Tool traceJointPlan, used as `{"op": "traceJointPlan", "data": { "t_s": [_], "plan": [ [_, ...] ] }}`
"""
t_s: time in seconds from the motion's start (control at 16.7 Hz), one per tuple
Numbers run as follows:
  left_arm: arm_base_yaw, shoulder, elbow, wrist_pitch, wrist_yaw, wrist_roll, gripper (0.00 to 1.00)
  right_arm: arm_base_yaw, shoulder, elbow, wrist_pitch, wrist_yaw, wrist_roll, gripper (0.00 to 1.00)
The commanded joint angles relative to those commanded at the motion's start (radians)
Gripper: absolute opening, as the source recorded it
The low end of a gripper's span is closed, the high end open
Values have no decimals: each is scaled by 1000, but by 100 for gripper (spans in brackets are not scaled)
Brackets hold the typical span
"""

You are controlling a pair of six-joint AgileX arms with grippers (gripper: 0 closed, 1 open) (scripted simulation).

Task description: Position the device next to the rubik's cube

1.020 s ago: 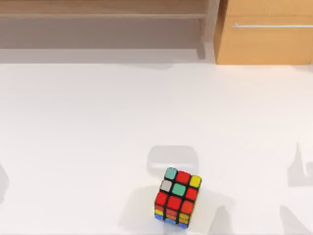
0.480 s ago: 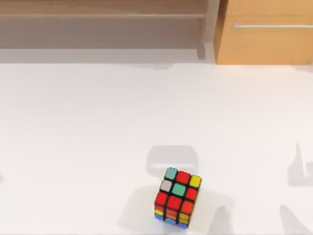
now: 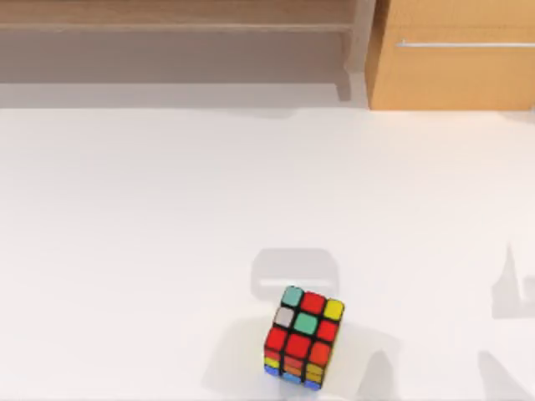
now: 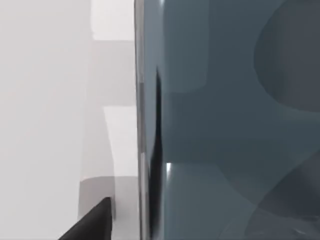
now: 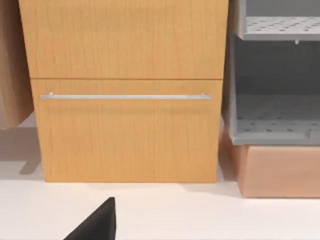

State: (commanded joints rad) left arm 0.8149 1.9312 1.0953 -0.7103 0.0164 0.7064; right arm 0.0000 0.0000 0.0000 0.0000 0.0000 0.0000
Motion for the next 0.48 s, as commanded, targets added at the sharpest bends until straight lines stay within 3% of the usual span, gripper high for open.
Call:
{"op": "traceJointPlan", "data": {
  "t_s": [0.12, 0.48],
  "plan": [
    [0, 0, 0, 0, 0, 0, 100, 0, 0, 0, 0, 0, 0, 100],
    [0, 0, 0, 0, 0, 0, 55, 0, 0, 0, 0, 0, 0, 100]
  ]
}}
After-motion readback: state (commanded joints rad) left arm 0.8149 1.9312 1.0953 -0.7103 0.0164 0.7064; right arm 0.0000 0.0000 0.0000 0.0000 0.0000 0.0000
